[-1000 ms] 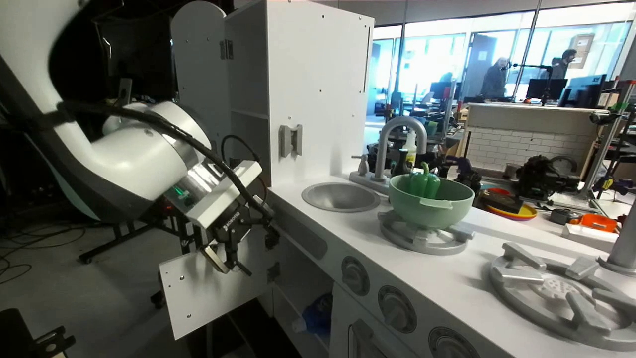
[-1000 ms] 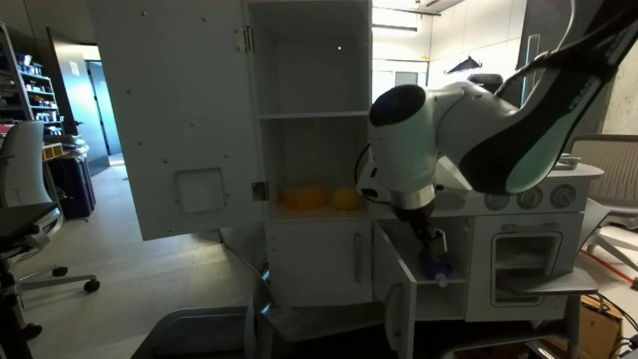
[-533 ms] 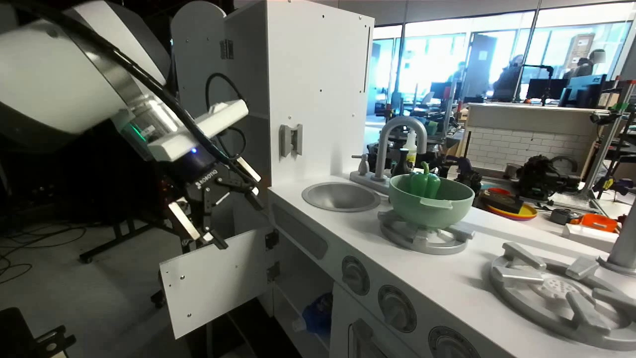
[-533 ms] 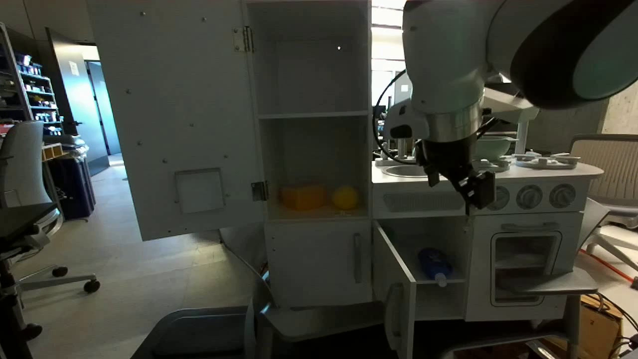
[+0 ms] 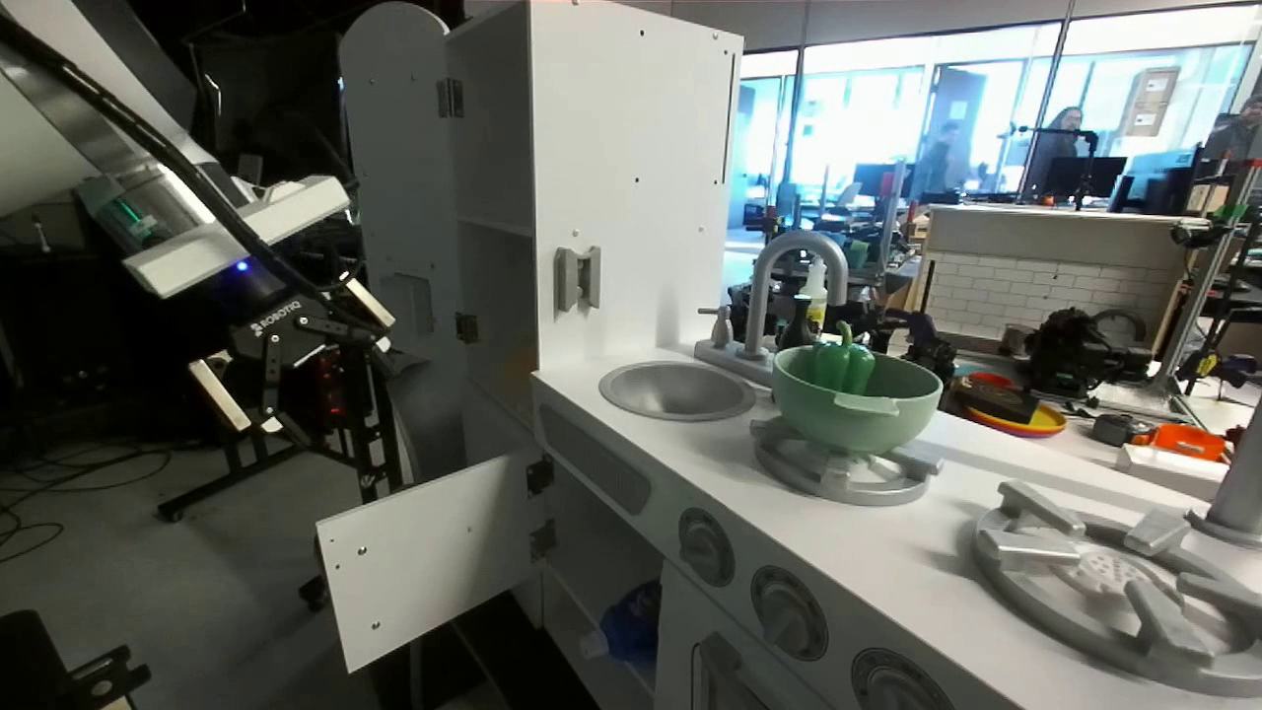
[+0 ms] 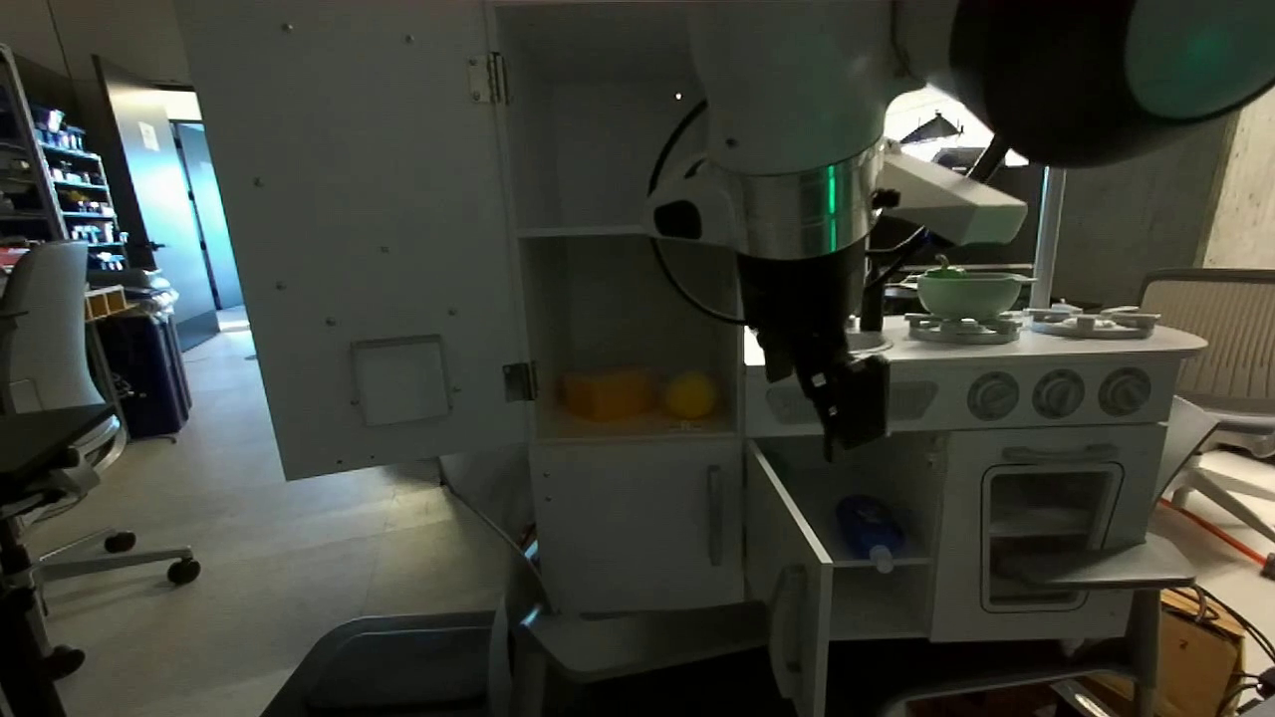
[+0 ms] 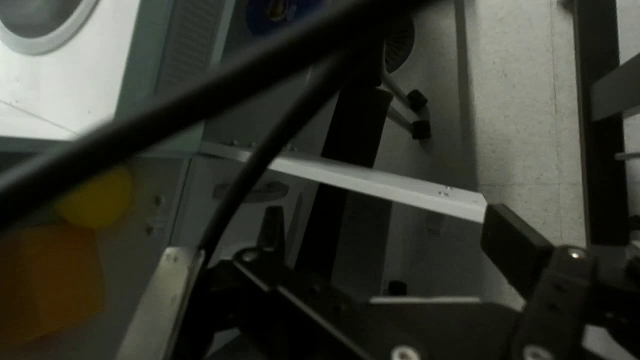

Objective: Put the blue bottle from the counter and green sponge from the sink inside the bottom cabinet, close the cabinet door

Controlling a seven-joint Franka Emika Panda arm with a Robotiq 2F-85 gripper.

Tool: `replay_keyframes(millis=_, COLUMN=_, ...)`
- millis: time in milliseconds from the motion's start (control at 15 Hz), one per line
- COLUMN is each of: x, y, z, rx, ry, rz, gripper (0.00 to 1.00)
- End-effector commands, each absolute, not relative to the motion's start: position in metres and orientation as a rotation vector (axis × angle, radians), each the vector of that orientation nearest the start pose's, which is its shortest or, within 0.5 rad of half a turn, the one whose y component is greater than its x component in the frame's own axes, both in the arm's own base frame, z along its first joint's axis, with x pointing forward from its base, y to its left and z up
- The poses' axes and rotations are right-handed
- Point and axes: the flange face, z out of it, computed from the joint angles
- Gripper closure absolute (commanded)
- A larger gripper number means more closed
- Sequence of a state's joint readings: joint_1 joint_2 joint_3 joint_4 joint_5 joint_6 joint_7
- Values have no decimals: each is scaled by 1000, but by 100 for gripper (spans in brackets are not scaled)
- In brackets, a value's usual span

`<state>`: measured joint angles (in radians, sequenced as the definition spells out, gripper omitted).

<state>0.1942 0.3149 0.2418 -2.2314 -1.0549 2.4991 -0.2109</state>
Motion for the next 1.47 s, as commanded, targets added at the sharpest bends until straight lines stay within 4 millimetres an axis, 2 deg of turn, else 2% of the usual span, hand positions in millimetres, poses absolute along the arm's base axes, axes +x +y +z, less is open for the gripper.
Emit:
replay_keyframes(millis=0, x=500, y=273, z=185, rx=1994, ry=1733, rz=111, gripper=0)
replay_keyframes(millis=133, x=504, y=287, z=163, rx=2035, ry=1706, rz=98, gripper=0)
replay_keyframes(millis=333, x=513, y=295, z=116, rx=2079, ry=1680, rz=57, gripper=0)
replay_keyframes(millis=467, x=519, y=293, z=90, rx=2093, ry=1674, rz=27, gripper=0)
replay_keyframes(millis=667, x=533, y=290, z=64, rx=2106, ry=1665, rz=-19, gripper=0)
replay_keyframes(millis=933, x=557, y=278, z=51, rx=2120, ry=1621, rz=-46, gripper=0)
replay_keyframes(millis=1000, x=564, y=268, z=49, rx=2120, ry=1602, rz=-63, gripper=0)
replay_keyframes(millis=1400, x=585, y=229, z=64, rx=2077, ry=1527, rz=-196, gripper=0)
